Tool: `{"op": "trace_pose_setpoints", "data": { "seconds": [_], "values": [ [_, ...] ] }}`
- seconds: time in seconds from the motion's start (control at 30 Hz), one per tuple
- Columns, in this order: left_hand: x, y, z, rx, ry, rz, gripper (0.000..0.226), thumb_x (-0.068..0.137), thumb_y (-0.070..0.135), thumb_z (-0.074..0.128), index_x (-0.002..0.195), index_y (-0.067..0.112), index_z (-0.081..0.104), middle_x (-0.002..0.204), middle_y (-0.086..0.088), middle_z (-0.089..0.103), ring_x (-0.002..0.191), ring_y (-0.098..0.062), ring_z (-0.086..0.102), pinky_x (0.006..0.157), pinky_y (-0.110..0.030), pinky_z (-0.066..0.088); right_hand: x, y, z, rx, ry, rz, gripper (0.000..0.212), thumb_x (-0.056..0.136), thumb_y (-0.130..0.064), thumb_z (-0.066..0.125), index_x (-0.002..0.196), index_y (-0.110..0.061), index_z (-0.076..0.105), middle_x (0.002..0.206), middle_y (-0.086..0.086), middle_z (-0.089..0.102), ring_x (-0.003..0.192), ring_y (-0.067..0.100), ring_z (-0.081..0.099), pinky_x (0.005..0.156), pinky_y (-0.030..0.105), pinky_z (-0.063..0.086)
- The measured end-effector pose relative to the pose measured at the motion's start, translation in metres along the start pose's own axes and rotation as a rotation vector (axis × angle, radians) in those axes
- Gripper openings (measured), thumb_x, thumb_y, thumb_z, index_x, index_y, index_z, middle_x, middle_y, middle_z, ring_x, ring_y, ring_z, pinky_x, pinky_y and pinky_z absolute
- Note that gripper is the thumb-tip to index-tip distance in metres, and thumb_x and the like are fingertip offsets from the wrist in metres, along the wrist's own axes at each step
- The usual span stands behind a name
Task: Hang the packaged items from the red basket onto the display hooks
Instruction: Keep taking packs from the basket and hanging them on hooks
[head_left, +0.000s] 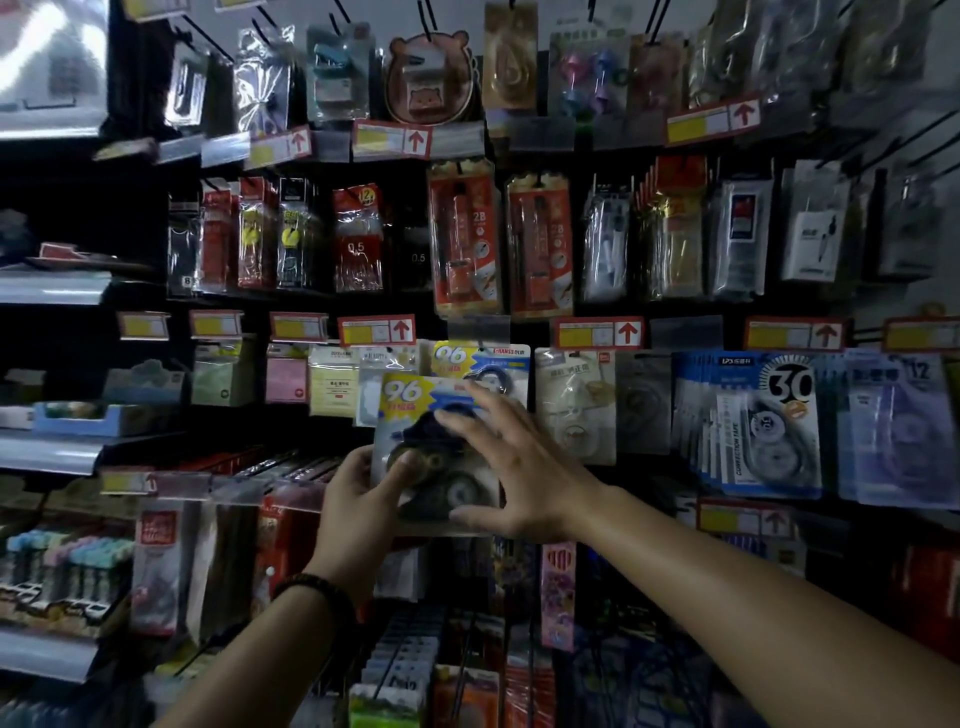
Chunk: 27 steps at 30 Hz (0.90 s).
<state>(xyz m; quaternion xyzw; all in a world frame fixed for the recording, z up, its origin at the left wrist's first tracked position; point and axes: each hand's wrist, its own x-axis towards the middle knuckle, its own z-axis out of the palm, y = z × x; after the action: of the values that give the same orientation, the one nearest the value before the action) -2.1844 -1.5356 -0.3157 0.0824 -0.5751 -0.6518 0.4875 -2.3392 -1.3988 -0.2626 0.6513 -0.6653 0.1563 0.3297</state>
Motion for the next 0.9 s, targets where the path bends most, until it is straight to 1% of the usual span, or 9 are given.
{"op": "trace_pose_setpoints", "data": {
  "seconds": [0.07, 0.13, 0.23, 0.3, 0.33, 0.43, 0.6, 0.7, 0.9],
  "values": [
    [0.001, -0.004, 0.006, -0.043, -0.015, -0.04, 0.02, 0.103, 0.019, 0.069, 0.121, 0.013, 0.067, 0.111, -0.013, 0.077, 0.096, -0.032, 0.079, 0.056, -0.041, 0.063, -0.001, 0.001, 0.002, -0.044, -0.047, -0.005, 0.103, 0.081, -0.07, 0.073, 0.166, -0.038, 0.023, 0.175, 0.003, 0.003, 0.162, 0.027, 0.004, 0.127, 0.051, 0.016],
    [0.005, -0.008, 0.008, -0.044, -0.027, -0.065, 0.021, 0.102, 0.019, 0.071, 0.122, 0.014, 0.068, 0.113, -0.016, 0.078, 0.099, -0.037, 0.077, 0.055, -0.039, 0.062, -0.002, 0.004, 0.004, -0.072, -0.039, 0.005, 0.105, 0.077, -0.073, 0.074, 0.164, -0.036, 0.029, 0.173, 0.006, 0.014, 0.16, 0.028, 0.01, 0.127, 0.053, 0.019],
    [0.009, -0.013, 0.006, 0.047, -0.085, -0.088, 0.021, 0.098, 0.018, 0.076, 0.119, 0.02, 0.073, 0.109, -0.01, 0.081, 0.095, -0.032, 0.08, 0.058, -0.041, 0.064, 0.001, 0.011, 0.007, -0.134, -0.004, 0.0, 0.103, 0.071, -0.077, 0.071, 0.158, -0.03, 0.042, 0.164, 0.011, 0.032, 0.152, 0.033, 0.028, 0.121, 0.054, 0.028],
    [0.014, -0.018, 0.002, 0.215, -0.104, -0.056, 0.034, 0.092, 0.02, 0.082, 0.123, 0.026, 0.07, 0.113, -0.004, 0.081, 0.097, -0.027, 0.08, 0.068, -0.051, 0.067, 0.006, 0.019, 0.009, -0.207, 0.015, 0.008, 0.102, 0.068, -0.079, 0.062, 0.155, -0.027, 0.048, 0.159, 0.016, 0.04, 0.146, 0.038, 0.036, 0.117, 0.056, 0.036],
    [0.016, -0.02, -0.001, 0.278, -0.109, -0.037, 0.041, 0.091, 0.022, 0.083, 0.127, 0.027, 0.065, 0.116, -0.001, 0.079, 0.1, -0.025, 0.079, 0.072, -0.051, 0.067, 0.009, 0.022, 0.009, -0.223, 0.022, 0.032, 0.102, 0.067, -0.078, 0.062, 0.153, -0.026, 0.05, 0.157, 0.017, 0.041, 0.144, 0.039, 0.038, 0.115, 0.059, 0.039],
    [0.016, -0.017, -0.004, 0.372, -0.109, 0.014, 0.053, 0.095, 0.017, 0.079, 0.14, 0.031, 0.055, 0.122, 0.006, 0.072, 0.107, -0.02, 0.075, 0.074, -0.037, 0.06, 0.017, 0.026, 0.004, -0.23, 0.04, 0.121, 0.102, 0.066, -0.071, 0.075, 0.154, -0.026, 0.05, 0.158, 0.016, 0.038, 0.146, 0.038, 0.033, 0.116, 0.062, 0.039],
    [0.022, -0.012, -0.012, 0.572, -0.215, 0.013, 0.034, 0.098, 0.027, 0.076, 0.13, 0.033, 0.07, 0.126, 0.001, 0.072, 0.097, -0.017, 0.077, 0.065, -0.028, 0.063, 0.031, 0.03, -0.001, -0.307, 0.083, 0.122, 0.101, 0.067, -0.068, 0.077, 0.154, -0.025, 0.051, 0.162, 0.017, 0.036, 0.147, 0.039, 0.033, 0.119, 0.058, 0.035],
    [0.029, -0.013, -0.015, 0.624, -0.183, 0.046, 0.035, 0.094, 0.031, 0.08, 0.127, 0.033, 0.071, 0.123, 0.0, 0.075, 0.09, -0.013, 0.079, 0.068, -0.034, 0.067, 0.035, 0.029, -0.005, -0.339, 0.068, 0.174, 0.099, 0.067, -0.067, 0.076, 0.154, -0.025, 0.052, 0.161, 0.018, 0.037, 0.147, 0.039, 0.032, 0.12, 0.057, 0.035],
    [0.029, -0.01, -0.011, 0.671, -0.194, 0.067, 0.027, 0.095, 0.032, 0.078, 0.12, 0.039, 0.072, 0.117, 0.006, 0.075, 0.087, -0.015, 0.079, 0.06, -0.029, 0.061, 0.042, 0.027, -0.015, -0.333, 0.005, 0.204, 0.1, 0.067, -0.072, 0.07, 0.156, -0.032, 0.048, 0.163, 0.012, 0.033, 0.151, 0.034, 0.025, 0.124, 0.055, 0.028]
  ]
}}
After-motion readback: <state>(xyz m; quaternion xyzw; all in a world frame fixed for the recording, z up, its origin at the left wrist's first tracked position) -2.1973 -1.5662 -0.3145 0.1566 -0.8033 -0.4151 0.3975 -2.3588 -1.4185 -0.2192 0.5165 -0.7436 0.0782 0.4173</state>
